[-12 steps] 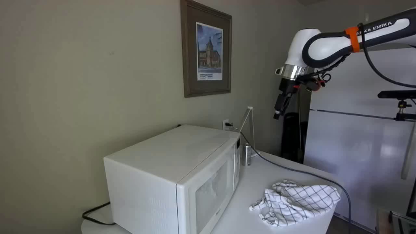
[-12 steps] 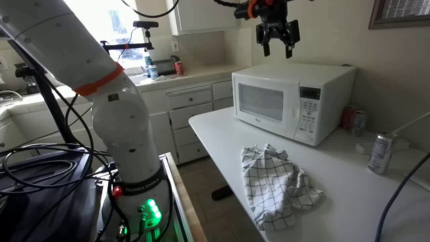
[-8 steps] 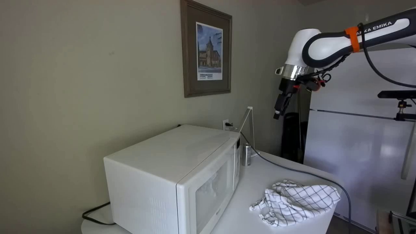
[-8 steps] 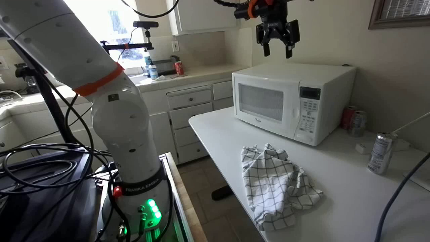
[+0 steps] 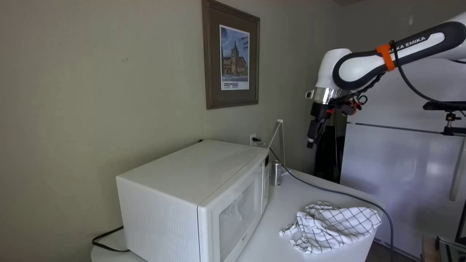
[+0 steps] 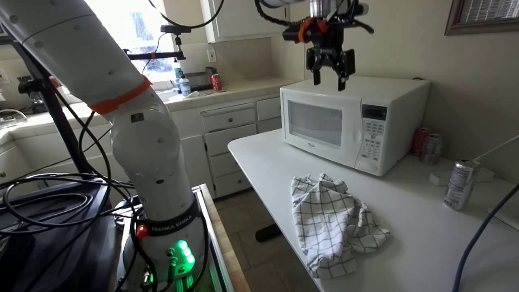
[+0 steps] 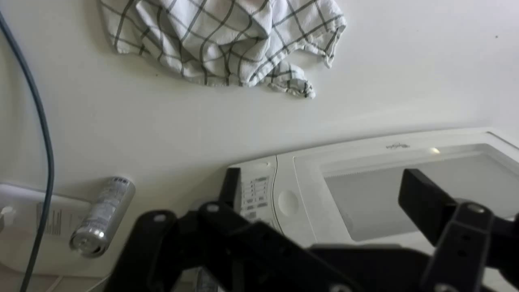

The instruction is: Lift the towel and use it to wipe the microwave

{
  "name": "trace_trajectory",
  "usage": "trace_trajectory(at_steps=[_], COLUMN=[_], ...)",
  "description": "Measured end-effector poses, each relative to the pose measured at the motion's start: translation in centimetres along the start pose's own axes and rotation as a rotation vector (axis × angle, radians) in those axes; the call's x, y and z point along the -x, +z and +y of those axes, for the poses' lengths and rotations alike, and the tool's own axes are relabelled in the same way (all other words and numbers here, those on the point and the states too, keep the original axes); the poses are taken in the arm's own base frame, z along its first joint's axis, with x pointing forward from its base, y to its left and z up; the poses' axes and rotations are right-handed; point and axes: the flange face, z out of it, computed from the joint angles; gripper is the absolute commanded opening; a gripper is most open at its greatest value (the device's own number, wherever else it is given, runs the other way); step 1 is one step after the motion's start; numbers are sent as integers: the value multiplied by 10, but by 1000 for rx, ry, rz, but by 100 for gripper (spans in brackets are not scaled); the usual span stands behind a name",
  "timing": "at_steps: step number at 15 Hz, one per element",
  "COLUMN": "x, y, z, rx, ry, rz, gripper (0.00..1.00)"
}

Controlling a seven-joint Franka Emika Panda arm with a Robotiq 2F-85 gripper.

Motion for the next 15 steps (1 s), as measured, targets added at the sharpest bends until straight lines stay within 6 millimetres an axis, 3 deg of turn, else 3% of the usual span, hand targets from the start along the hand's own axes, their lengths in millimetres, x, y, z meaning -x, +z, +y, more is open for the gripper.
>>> trace_trajectory(at_steps=[3,8,15], x=[8,26,19], y=[68,166,152], z=[5,31,29], rx=[0,40,42], ry=[17,73,66], rz=[-33,-8,21], gripper=[100,100,100])
